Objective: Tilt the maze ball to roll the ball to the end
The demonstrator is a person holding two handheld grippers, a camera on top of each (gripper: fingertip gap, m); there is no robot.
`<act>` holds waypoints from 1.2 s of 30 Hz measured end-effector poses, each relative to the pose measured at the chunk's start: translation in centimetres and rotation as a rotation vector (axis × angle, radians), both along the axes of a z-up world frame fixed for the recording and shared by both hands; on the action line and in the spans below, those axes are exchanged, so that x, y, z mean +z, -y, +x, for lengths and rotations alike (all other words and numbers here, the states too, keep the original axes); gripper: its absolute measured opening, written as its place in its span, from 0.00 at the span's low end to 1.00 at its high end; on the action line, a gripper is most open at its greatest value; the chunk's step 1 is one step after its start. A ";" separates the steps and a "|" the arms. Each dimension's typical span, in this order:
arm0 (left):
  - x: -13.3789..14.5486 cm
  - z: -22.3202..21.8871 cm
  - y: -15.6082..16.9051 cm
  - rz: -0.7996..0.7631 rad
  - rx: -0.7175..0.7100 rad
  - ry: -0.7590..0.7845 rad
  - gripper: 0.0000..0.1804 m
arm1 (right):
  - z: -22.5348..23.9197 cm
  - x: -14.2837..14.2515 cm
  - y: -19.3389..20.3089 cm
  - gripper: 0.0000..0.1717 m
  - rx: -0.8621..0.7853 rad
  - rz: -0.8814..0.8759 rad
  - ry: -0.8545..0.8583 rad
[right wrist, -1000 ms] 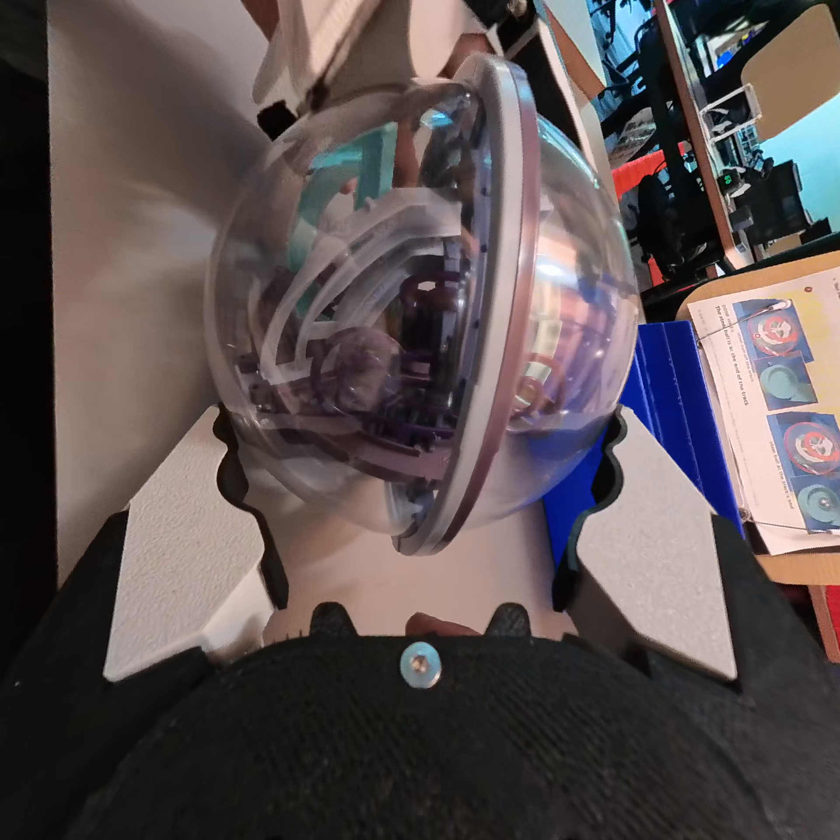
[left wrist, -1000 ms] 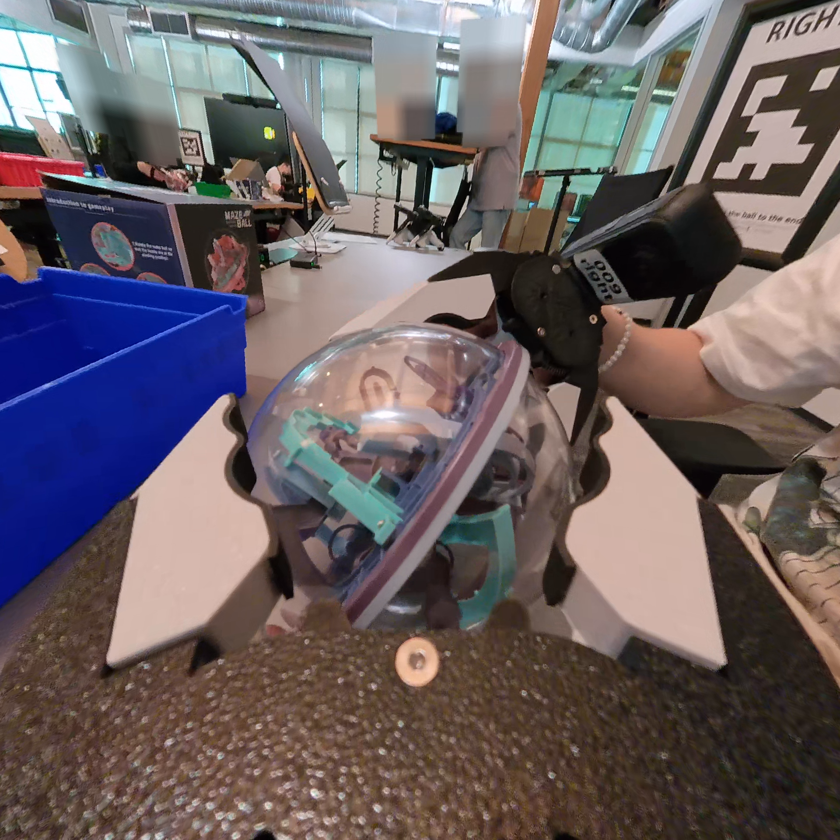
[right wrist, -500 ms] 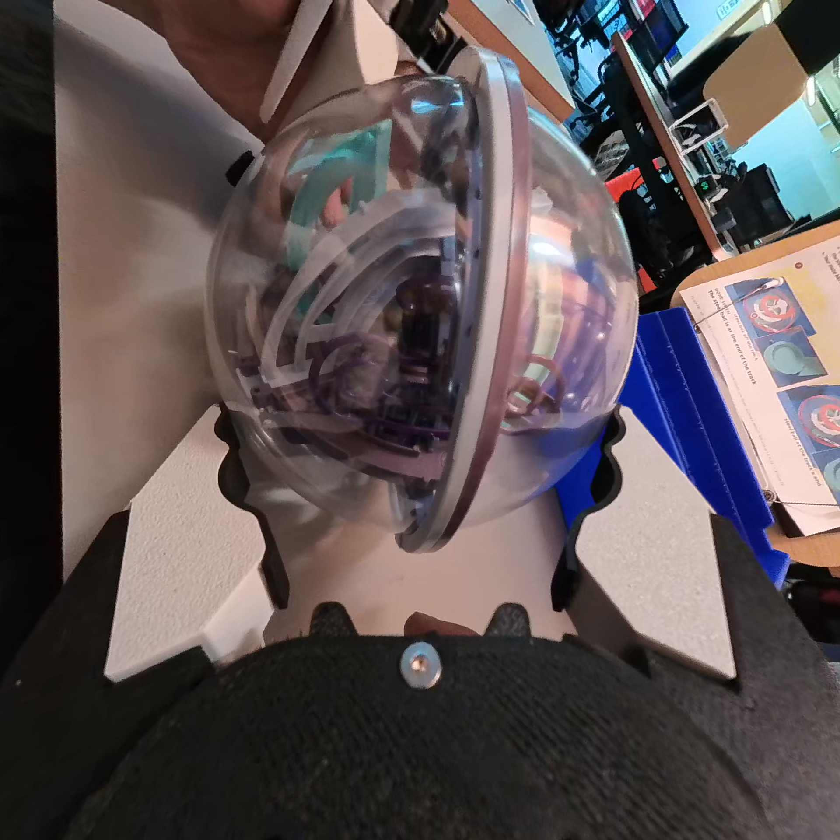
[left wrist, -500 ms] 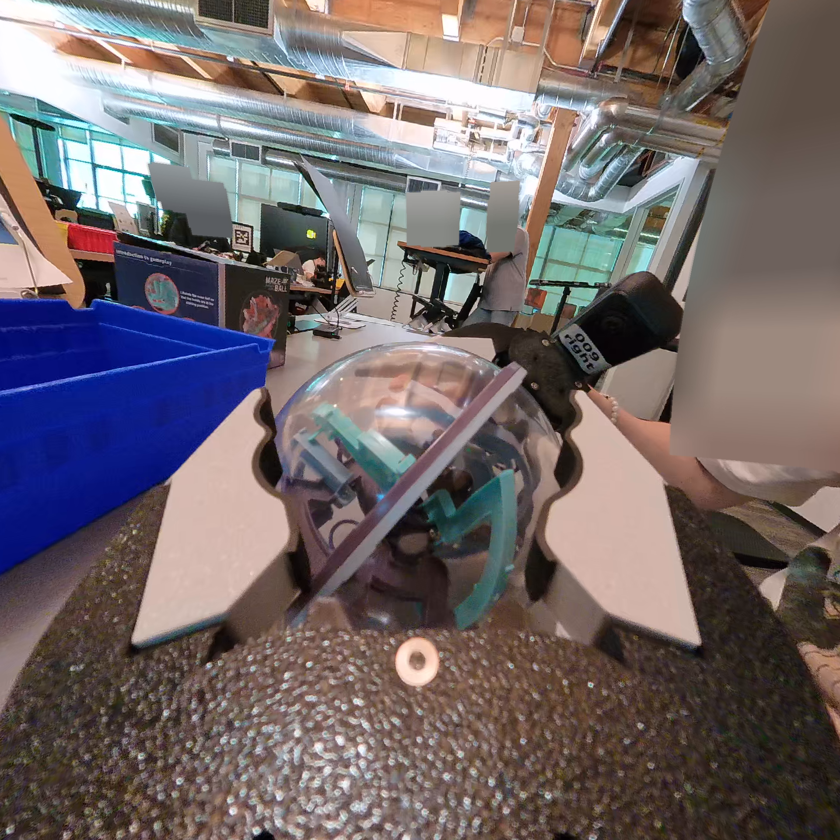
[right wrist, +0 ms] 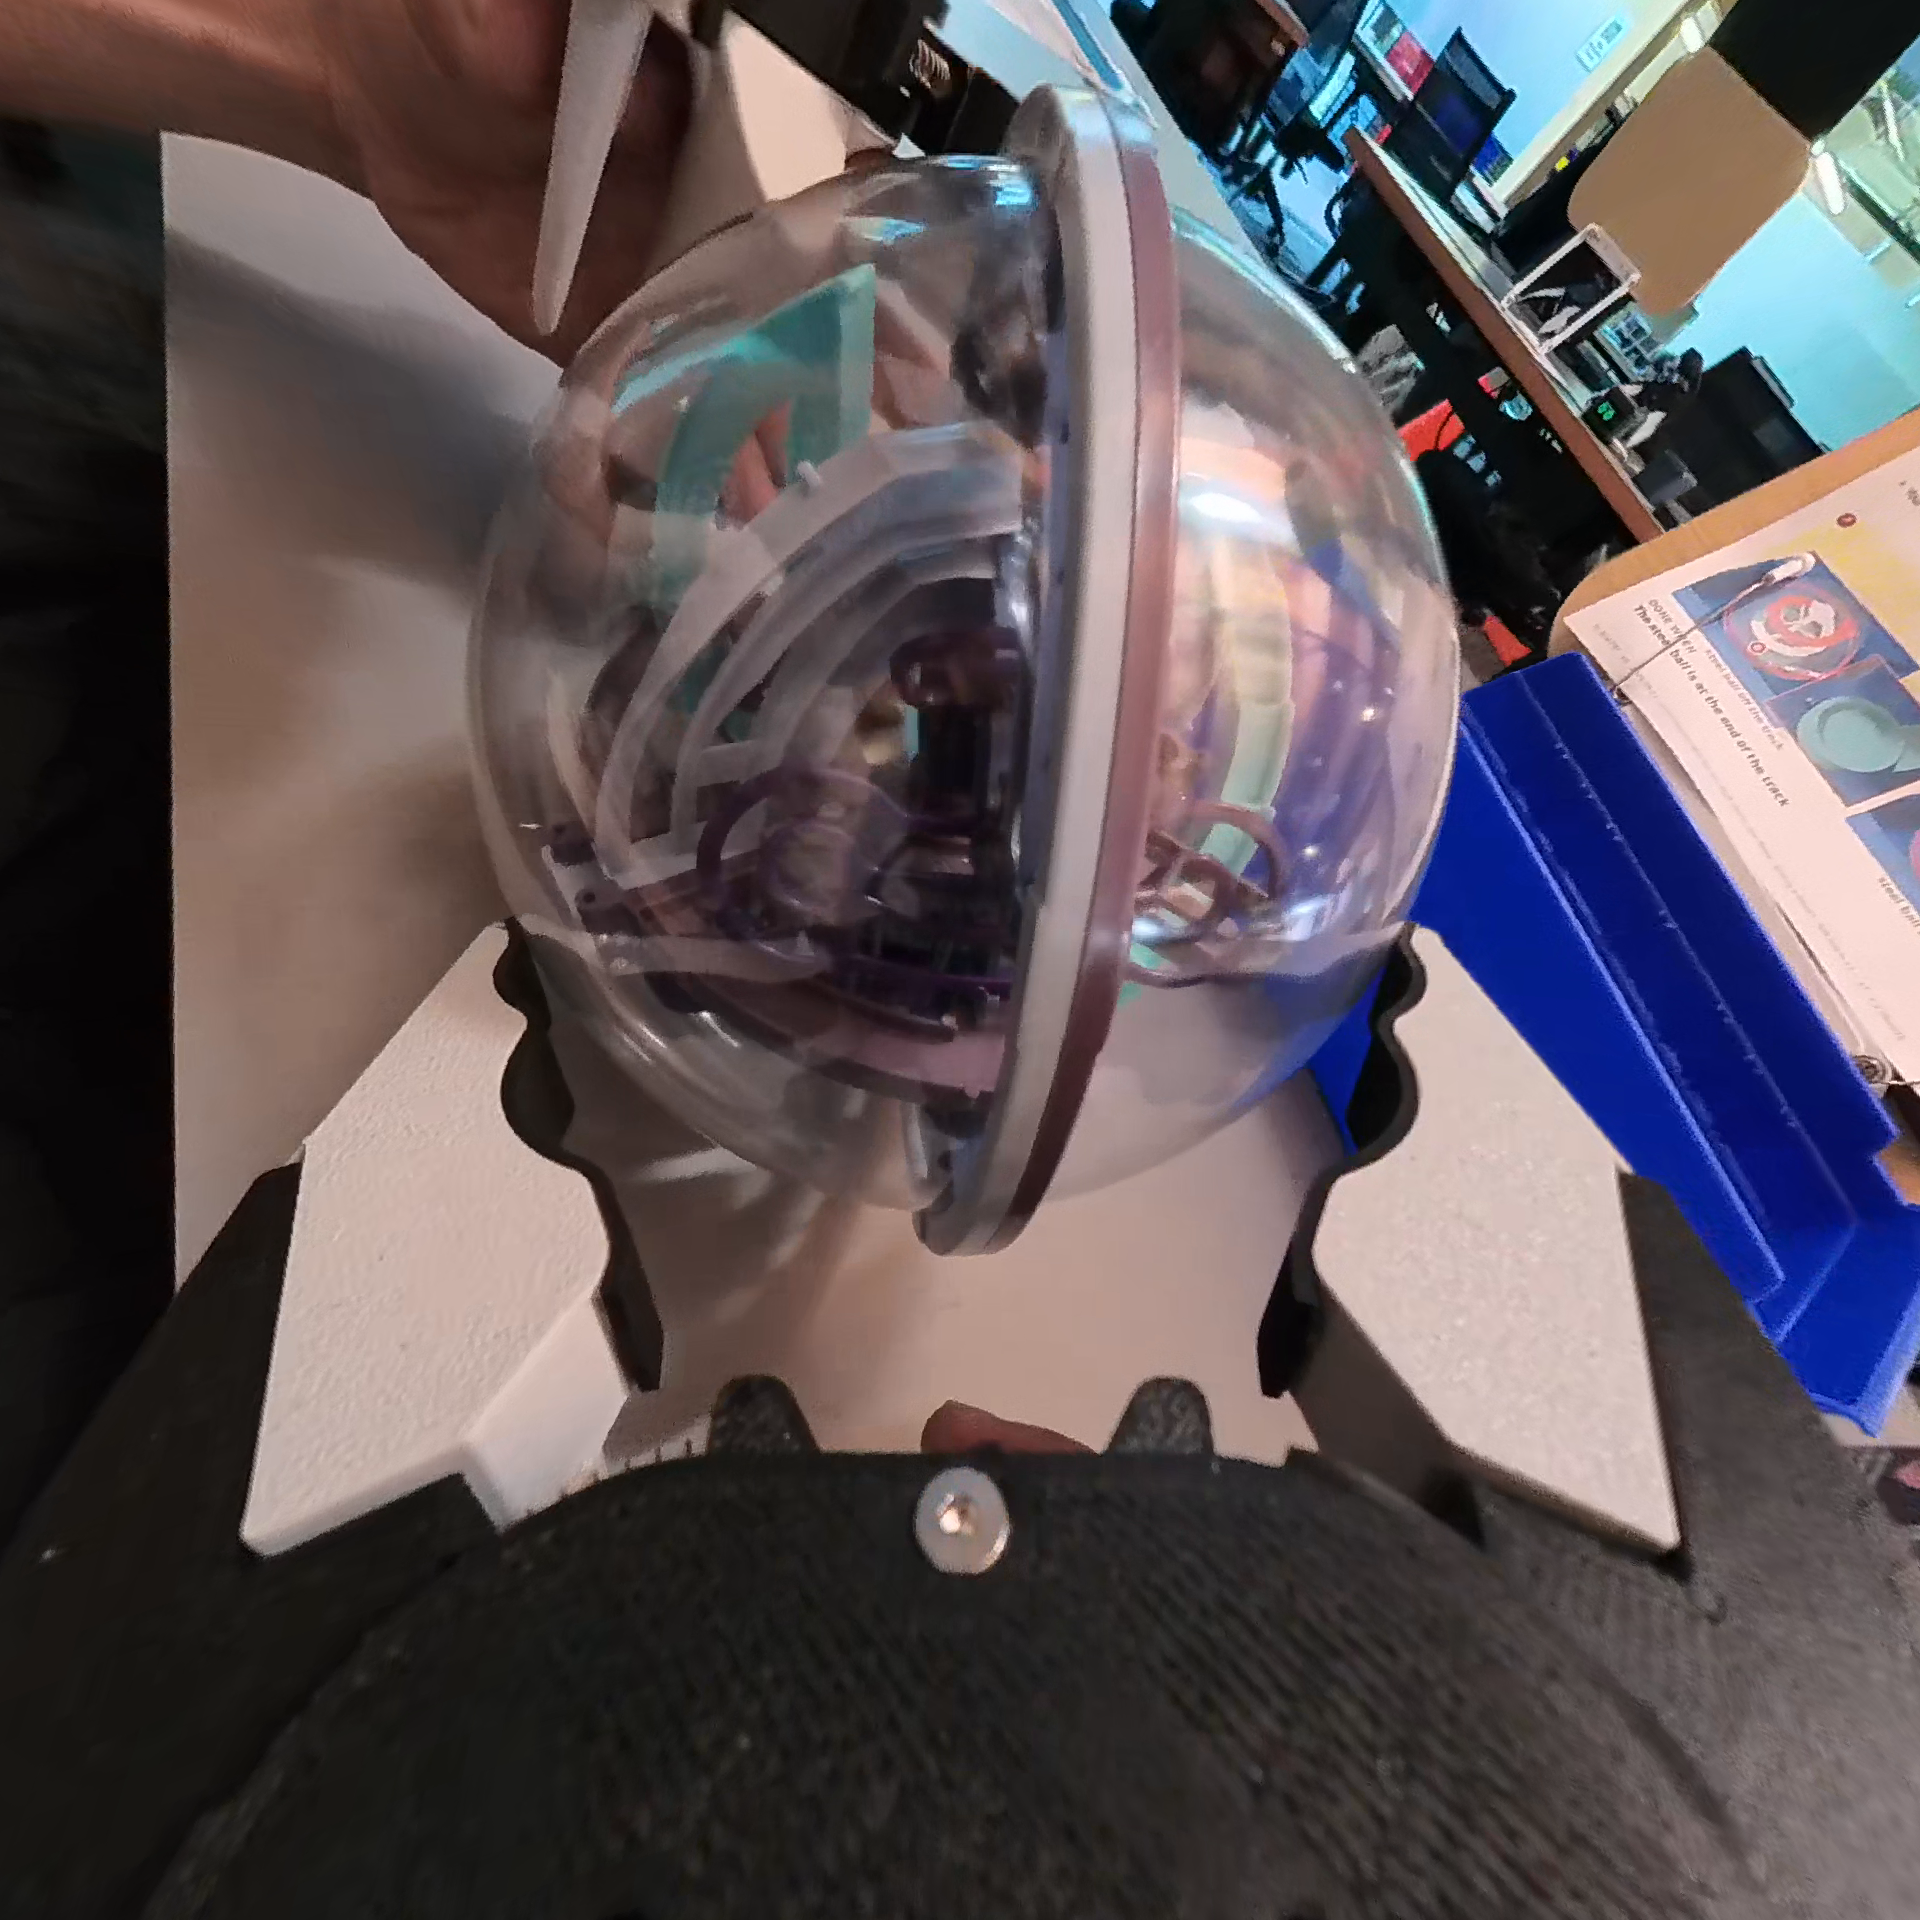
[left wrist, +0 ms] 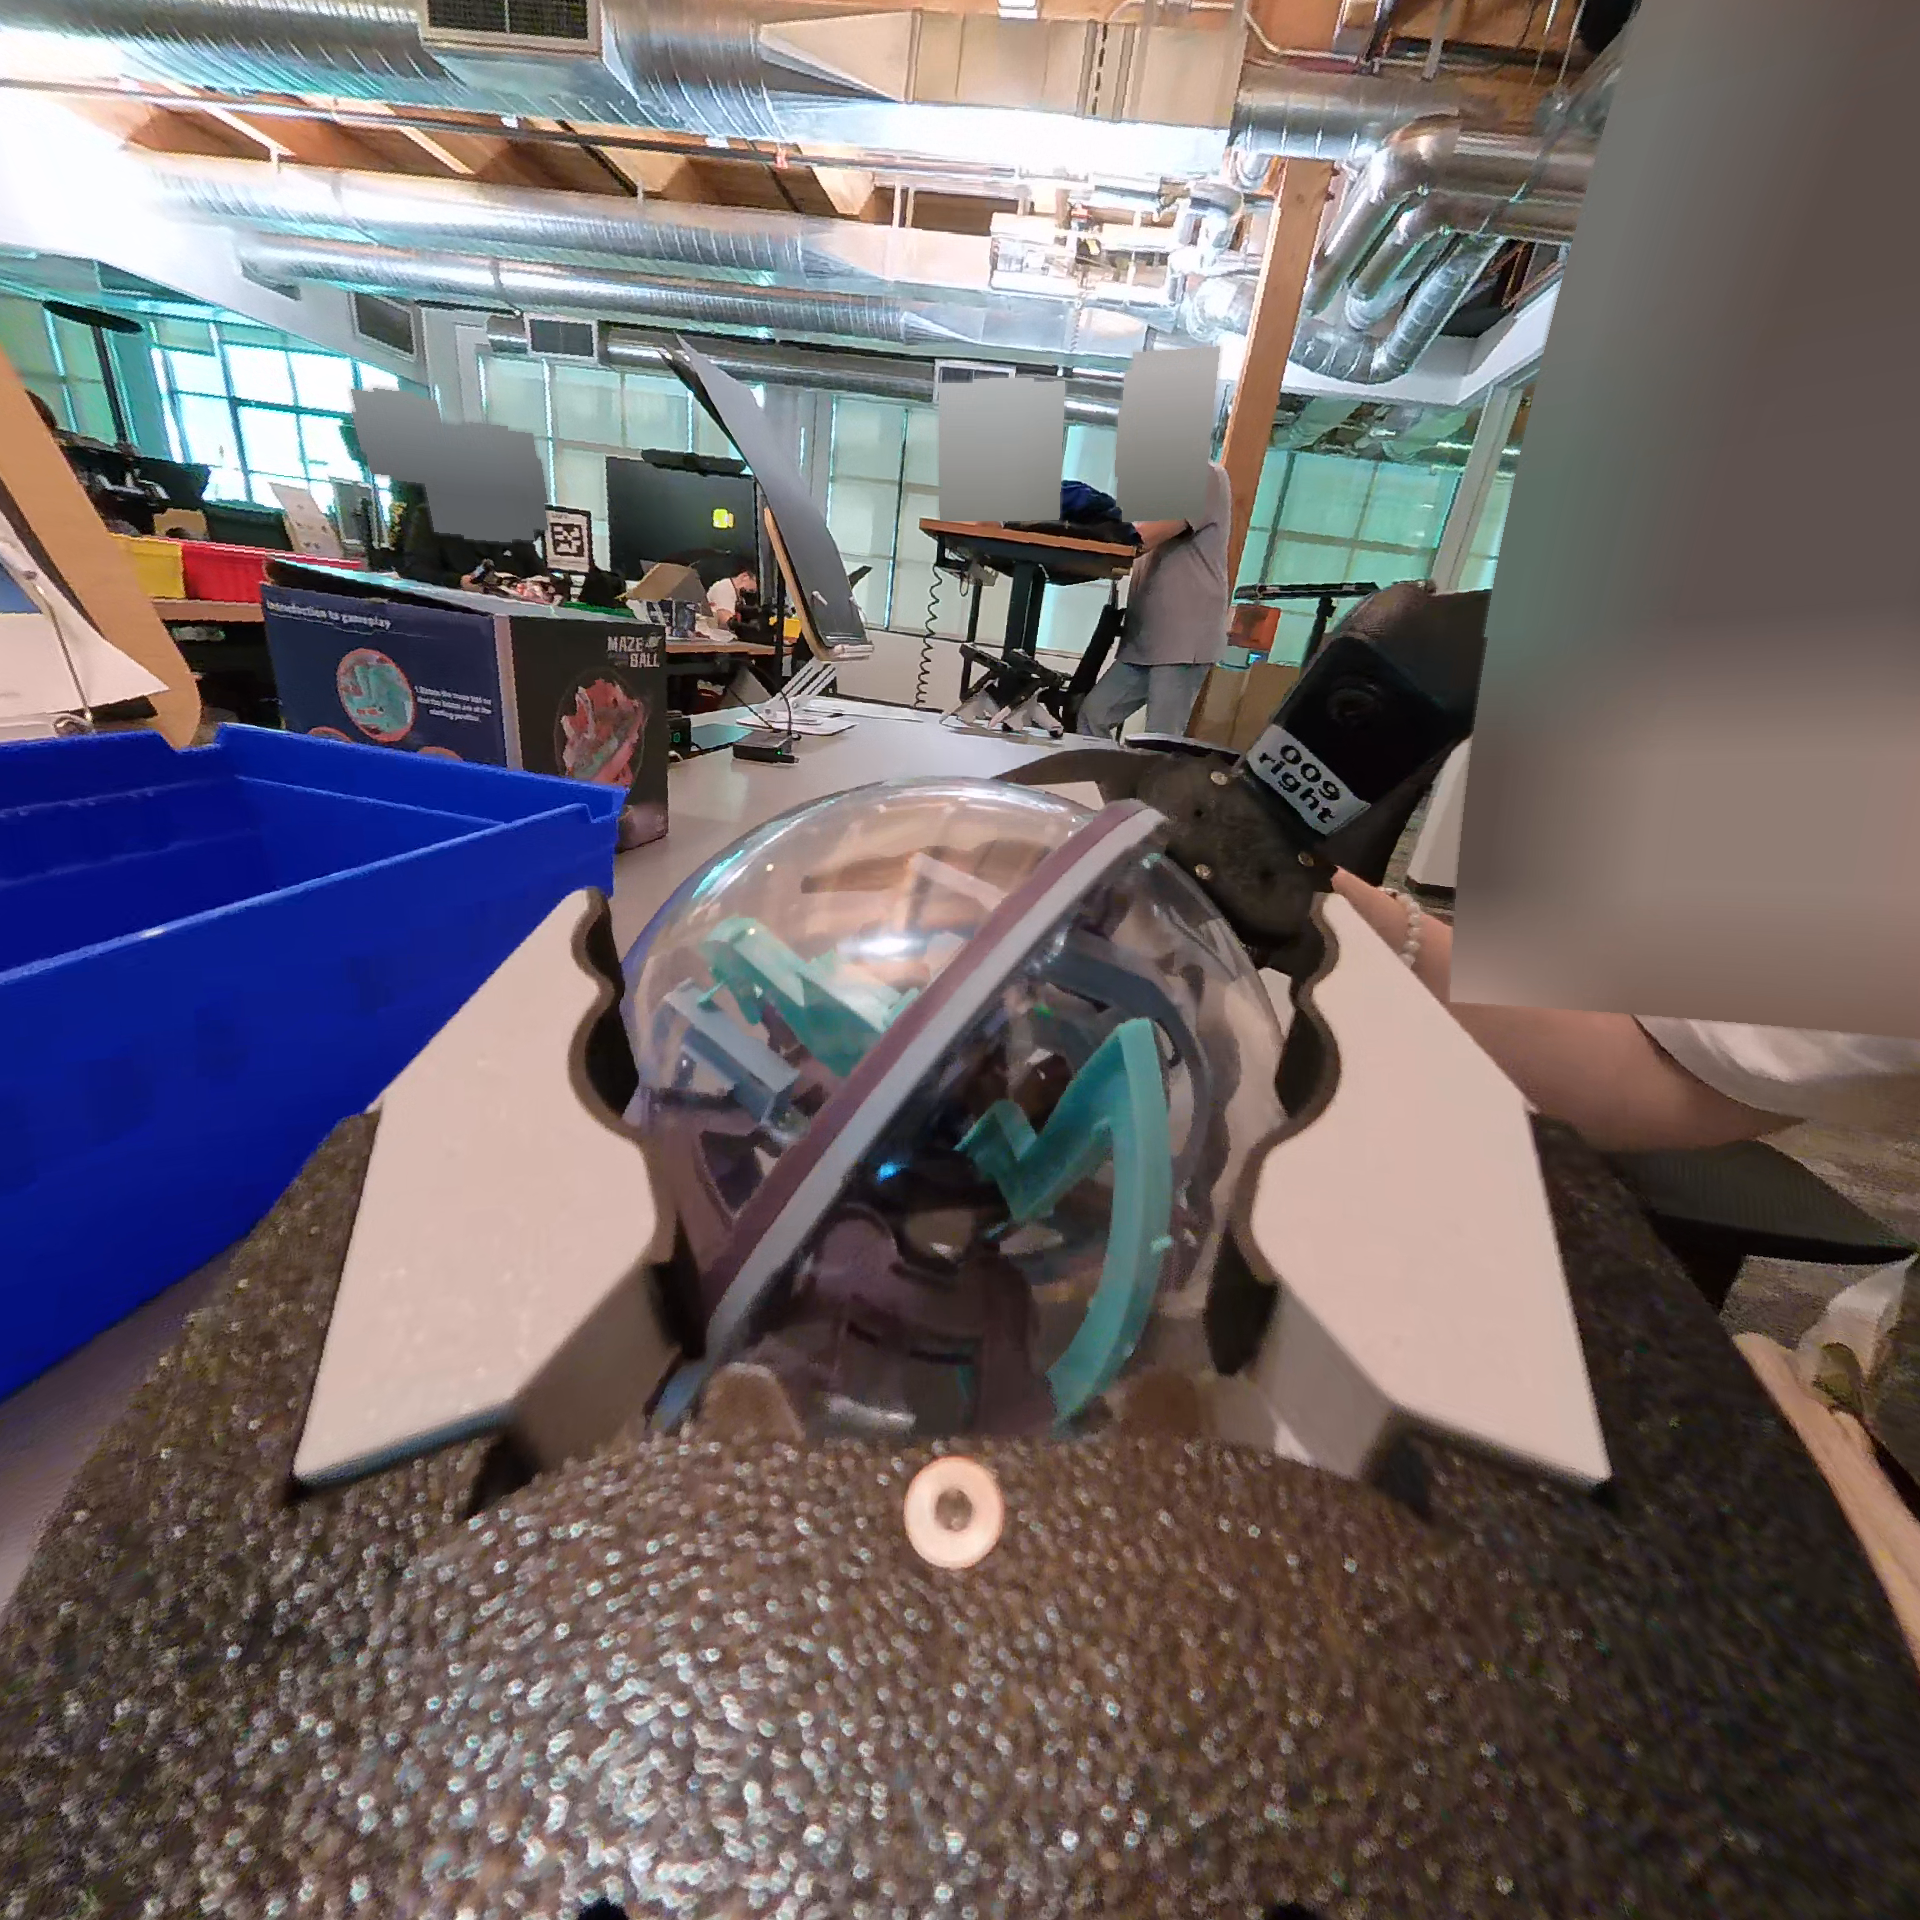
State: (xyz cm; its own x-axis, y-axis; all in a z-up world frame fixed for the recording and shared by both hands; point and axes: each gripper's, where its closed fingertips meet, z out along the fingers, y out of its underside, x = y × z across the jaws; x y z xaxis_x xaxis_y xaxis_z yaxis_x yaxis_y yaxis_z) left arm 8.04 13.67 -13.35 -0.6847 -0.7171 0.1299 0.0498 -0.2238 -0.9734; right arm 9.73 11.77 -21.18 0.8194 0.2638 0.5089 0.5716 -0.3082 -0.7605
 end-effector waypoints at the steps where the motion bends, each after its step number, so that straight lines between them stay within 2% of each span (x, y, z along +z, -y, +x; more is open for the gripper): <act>1: 0.1 0.0 0.1 0.001 0.001 -0.001 0.69 | 0.1 0.0 0.1 0.88 0.001 0.001 -0.013; 14: 0.7 0.6 0.3 -0.007 0.024 -0.004 0.64 | 1.0 -0.4 0.7 0.88 0.002 0.008 -0.119; 21: 0.7 0.7 0.9 0.032 0.022 -0.018 0.65 | 1.3 -0.7 1.0 0.88 0.001 -0.009 -0.156; 29: 0.9 0.7 1.2 0.013 0.013 -0.025 0.70 | 1.5 -1.1 1.2 0.88 -0.001 -0.032 -0.230; 36: 0.8 0.8 1.1 0.012 0.023 -0.022 0.70 | 1.5 -1.4 1.2 0.87 -0.007 -0.054 -0.281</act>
